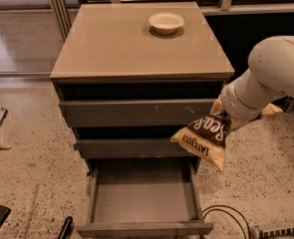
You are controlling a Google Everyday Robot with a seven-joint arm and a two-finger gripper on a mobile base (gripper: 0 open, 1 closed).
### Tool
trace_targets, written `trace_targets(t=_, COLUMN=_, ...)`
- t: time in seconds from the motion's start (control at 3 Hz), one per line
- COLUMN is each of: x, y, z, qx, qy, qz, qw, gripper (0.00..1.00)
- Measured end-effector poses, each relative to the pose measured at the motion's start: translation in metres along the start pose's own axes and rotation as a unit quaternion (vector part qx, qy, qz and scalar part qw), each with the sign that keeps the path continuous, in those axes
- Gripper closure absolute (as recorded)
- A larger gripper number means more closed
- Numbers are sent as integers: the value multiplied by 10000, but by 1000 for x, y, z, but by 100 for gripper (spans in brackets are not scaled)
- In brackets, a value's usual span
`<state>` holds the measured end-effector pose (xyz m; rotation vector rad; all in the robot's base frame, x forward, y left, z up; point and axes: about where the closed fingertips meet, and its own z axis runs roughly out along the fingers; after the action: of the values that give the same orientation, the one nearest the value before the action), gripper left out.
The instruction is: Pick brown chip bag from bottom drawer and place on counter
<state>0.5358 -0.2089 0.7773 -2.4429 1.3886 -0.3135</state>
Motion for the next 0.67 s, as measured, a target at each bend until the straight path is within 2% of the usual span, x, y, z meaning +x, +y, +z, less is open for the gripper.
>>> trace_targets(t=0.33, x=-5, y=-40, z=-33, qx=329, qy=55, qz=-212, qw=9992, gripper=100)
trace_targets(t=0.67, x=-11, y=-106, z=-64, qx=768, qy=-80, qz=-432, qw=9961, gripper=100)
